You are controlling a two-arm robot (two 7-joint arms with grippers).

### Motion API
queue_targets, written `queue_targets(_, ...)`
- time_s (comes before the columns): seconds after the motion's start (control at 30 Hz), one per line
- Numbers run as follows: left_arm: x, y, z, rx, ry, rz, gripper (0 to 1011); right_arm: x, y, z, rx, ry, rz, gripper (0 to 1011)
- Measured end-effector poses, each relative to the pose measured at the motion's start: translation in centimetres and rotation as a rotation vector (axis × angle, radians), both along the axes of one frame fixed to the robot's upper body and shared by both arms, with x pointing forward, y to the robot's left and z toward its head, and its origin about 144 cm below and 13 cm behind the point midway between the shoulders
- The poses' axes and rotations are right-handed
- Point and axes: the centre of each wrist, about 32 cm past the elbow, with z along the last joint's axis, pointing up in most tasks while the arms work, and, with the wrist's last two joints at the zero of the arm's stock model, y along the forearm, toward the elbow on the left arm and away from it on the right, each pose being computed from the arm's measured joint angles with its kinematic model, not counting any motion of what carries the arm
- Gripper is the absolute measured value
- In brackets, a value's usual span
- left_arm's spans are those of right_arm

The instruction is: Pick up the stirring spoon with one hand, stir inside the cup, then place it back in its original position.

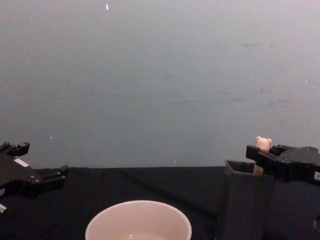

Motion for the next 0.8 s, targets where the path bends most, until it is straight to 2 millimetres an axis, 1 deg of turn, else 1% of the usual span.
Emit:
queue_targets(0.2, 0.0, 0.0, 0.0, 0.000, 0.000, 0.000, 1002, -0.1, 0.0, 0.3, 0.016, -0.009, 0.018, 214)
queue_targets(0.8, 0.0, 0.0, 0.0, 0.000, 0.000, 0.000, 1001, -0.5, -0.1, 2.8, 0.106, -0.040, 0.029, 214)
